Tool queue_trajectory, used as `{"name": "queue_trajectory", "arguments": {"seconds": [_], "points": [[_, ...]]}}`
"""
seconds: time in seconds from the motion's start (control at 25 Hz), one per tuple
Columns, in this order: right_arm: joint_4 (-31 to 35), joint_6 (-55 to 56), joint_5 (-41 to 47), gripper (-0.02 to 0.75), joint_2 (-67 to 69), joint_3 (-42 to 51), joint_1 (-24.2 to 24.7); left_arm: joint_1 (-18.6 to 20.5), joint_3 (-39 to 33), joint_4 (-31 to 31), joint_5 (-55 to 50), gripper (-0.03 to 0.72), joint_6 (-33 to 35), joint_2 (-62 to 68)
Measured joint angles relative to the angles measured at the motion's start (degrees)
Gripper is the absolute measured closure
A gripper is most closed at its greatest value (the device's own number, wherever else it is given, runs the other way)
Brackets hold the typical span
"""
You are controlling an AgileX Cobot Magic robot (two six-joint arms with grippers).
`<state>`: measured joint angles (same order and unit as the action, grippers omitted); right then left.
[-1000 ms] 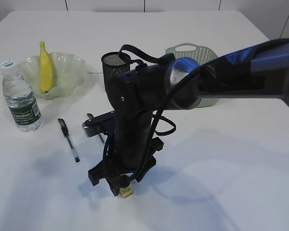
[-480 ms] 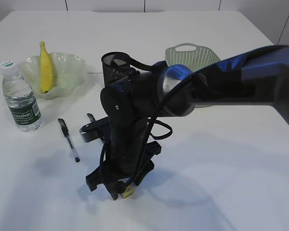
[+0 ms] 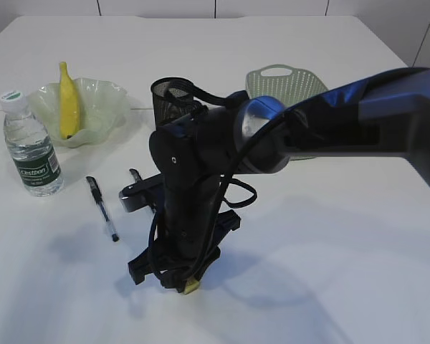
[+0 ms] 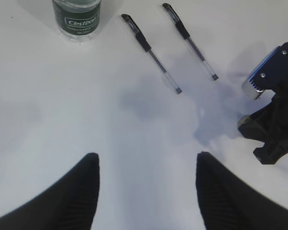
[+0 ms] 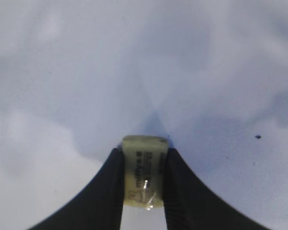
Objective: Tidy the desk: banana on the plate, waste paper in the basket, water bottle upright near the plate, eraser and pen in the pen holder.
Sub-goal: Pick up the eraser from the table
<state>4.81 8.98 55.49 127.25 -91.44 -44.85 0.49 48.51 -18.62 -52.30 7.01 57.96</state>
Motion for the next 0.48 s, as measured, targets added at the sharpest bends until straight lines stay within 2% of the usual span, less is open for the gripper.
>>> {"name": "queue_trajectory", "arguments": {"seconds": [0.48], "points": [[-0.76, -3.53, 0.76, 0.612, -1.47, -0.09, 0.00, 0.00, 0.00, 0.00, 0.29, 0.235, 0.00, 0.00]]}}
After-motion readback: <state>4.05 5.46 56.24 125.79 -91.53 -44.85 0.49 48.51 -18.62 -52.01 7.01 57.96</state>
